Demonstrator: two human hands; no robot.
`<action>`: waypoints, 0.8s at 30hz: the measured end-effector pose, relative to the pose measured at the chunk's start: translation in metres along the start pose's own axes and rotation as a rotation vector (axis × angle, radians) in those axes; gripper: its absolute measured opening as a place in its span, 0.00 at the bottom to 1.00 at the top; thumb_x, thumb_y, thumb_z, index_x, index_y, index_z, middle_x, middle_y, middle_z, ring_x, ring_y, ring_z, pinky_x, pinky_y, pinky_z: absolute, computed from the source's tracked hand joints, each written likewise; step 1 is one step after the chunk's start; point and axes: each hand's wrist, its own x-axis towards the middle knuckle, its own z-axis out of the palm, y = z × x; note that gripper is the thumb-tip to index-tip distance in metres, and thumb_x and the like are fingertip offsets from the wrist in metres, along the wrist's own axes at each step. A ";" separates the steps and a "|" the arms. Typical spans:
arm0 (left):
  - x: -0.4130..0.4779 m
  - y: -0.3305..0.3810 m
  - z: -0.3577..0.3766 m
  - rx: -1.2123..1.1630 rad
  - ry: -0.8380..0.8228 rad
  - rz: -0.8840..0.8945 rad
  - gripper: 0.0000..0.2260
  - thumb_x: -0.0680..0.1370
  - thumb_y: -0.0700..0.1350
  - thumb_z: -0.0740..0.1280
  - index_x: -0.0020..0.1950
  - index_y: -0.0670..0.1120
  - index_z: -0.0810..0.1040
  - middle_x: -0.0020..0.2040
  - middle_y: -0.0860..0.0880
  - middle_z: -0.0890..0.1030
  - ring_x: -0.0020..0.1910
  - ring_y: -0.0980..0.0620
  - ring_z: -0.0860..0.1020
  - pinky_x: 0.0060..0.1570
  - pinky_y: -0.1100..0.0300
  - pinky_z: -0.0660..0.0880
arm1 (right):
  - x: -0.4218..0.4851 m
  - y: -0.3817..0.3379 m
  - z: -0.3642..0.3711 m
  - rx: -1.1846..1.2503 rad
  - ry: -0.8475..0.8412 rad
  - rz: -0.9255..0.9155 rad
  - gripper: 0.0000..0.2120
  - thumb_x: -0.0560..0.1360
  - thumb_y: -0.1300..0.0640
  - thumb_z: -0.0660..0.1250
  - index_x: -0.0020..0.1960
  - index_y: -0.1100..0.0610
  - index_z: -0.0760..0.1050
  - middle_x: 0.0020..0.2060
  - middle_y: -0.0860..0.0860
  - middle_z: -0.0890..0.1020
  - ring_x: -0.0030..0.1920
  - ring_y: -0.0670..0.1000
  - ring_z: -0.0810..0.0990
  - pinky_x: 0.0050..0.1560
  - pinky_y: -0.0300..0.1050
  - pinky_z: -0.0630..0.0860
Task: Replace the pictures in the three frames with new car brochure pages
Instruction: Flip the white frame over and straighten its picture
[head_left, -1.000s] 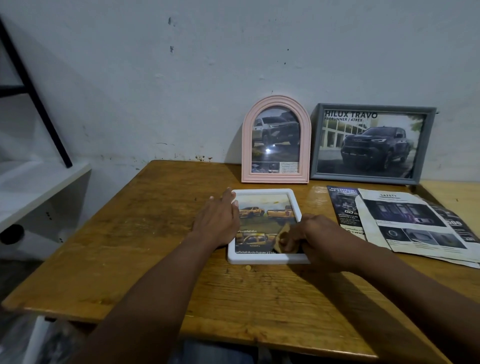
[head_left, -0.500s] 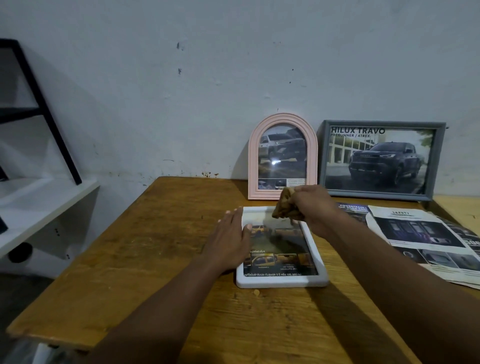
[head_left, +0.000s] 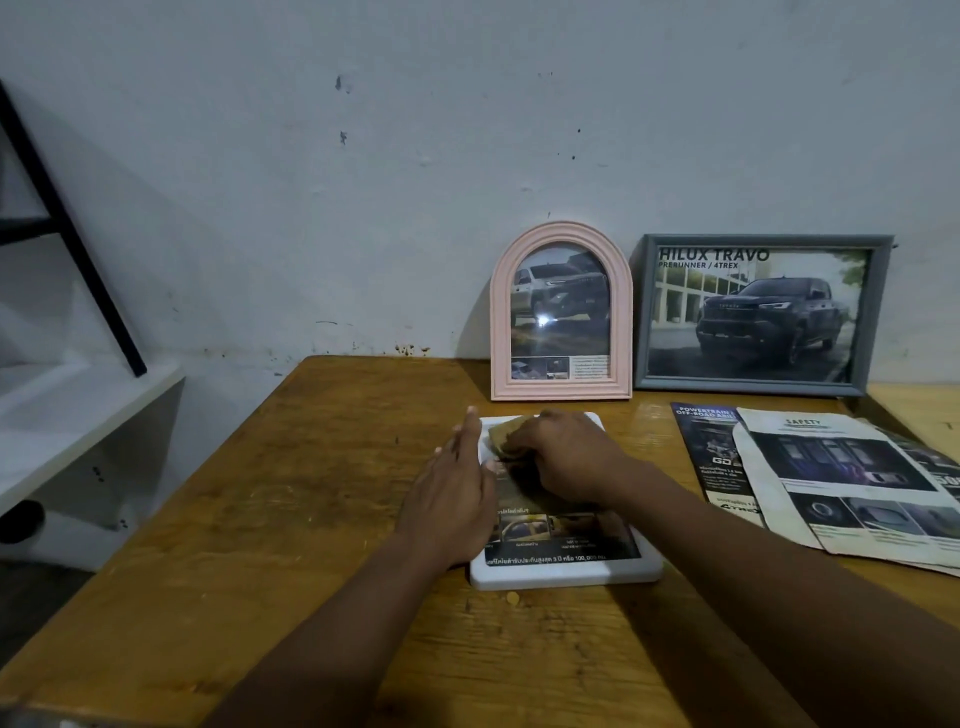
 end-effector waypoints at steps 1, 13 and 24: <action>0.001 0.000 0.000 0.015 -0.018 0.007 0.30 0.87 0.55 0.50 0.83 0.55 0.36 0.84 0.49 0.54 0.82 0.43 0.54 0.77 0.46 0.56 | -0.003 0.007 -0.006 -0.042 -0.031 0.004 0.18 0.75 0.54 0.67 0.64 0.46 0.78 0.60 0.49 0.81 0.60 0.53 0.73 0.59 0.53 0.73; 0.001 0.010 -0.004 0.116 -0.017 -0.020 0.25 0.87 0.55 0.49 0.84 0.51 0.51 0.85 0.49 0.49 0.82 0.42 0.54 0.76 0.46 0.59 | -0.018 -0.024 -0.014 -0.014 0.037 0.392 0.15 0.75 0.54 0.69 0.58 0.60 0.76 0.54 0.57 0.80 0.54 0.57 0.79 0.48 0.47 0.74; 0.001 0.005 -0.002 0.019 -0.010 -0.028 0.26 0.87 0.53 0.49 0.84 0.51 0.48 0.84 0.51 0.50 0.82 0.44 0.55 0.76 0.46 0.59 | -0.023 -0.019 0.001 0.344 -0.059 0.051 0.17 0.75 0.67 0.65 0.57 0.50 0.84 0.54 0.48 0.83 0.54 0.49 0.78 0.57 0.47 0.77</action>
